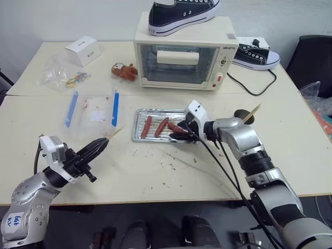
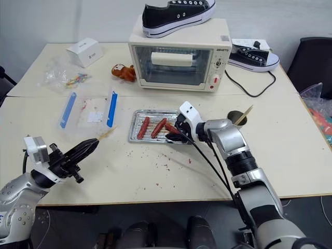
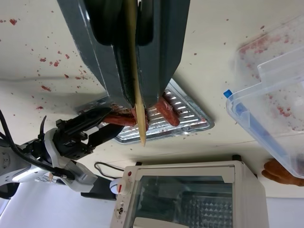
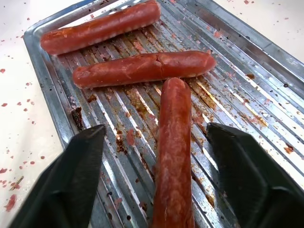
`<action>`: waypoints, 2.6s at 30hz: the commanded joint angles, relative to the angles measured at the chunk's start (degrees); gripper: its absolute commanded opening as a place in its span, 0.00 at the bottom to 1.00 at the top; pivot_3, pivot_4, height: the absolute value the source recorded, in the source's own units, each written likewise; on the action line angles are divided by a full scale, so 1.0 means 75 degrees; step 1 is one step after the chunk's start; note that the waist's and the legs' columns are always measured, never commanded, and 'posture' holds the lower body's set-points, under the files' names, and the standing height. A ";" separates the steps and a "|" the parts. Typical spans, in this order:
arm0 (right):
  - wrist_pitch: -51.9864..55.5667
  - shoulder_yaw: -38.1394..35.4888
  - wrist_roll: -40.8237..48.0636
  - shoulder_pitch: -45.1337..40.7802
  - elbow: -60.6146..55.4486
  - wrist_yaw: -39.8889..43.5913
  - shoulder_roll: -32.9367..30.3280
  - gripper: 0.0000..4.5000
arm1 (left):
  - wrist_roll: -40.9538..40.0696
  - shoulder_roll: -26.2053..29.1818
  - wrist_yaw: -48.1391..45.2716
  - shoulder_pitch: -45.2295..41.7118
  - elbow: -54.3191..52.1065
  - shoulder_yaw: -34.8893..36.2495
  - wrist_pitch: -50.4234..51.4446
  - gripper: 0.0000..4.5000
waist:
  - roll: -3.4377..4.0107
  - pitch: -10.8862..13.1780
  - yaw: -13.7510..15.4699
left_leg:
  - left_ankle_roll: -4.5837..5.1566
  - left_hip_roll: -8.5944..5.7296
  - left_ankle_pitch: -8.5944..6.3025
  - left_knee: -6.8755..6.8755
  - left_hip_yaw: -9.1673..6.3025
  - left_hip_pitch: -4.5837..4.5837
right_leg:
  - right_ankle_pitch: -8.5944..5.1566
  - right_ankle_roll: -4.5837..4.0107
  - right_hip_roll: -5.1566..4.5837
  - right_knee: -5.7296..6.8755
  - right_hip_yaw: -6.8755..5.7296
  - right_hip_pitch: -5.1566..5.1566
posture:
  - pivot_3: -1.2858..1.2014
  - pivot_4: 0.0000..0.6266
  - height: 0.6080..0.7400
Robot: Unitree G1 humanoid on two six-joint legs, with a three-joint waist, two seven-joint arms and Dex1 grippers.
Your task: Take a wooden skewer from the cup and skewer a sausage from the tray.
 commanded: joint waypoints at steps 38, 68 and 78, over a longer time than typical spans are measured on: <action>-0.2752 -0.0008 0.0476 0.0605 -0.2651 0.3153 -0.1798 0.13 | 0.0321 0.1241 -0.1407 -0.0103 -0.0512 -0.0669 -0.0007 0.00 | 0.0000 0.0000 0.0013 | -0.0001 0.0001 -0.0001 -0.0005 0.0001 0.0003 | 0.0000 0.0000 0.0004 -0.0005 -0.0002 0.0001 | 0.52 0.24 1.00; -0.2810 0.0141 0.0724 0.0853 -0.3333 0.3427 -0.1681 0.13 | 0.0305 0.1485 -0.1996 -0.1358 -0.0349 -0.1546 0.0262 0.00 | -0.0001 0.0000 0.0023 | -0.0001 -0.0002 0.0000 0.0007 0.0000 0.0004 | 0.0000 0.0000 0.0004 0.0002 -0.0001 0.0002 | 0.52 0.24 1.00; -0.2768 0.0244 0.0708 0.0850 -0.3349 0.3406 -0.1601 0.13 | 0.0313 0.1364 -0.1958 -0.1522 -0.0430 -0.1709 0.0343 0.00 | -0.0001 0.0000 0.0025 | -0.0001 -0.0003 0.0000 0.0008 0.0000 0.0004 | 0.0000 0.0000 0.0005 0.0003 -0.0002 0.0003 | 0.52 0.24 1.00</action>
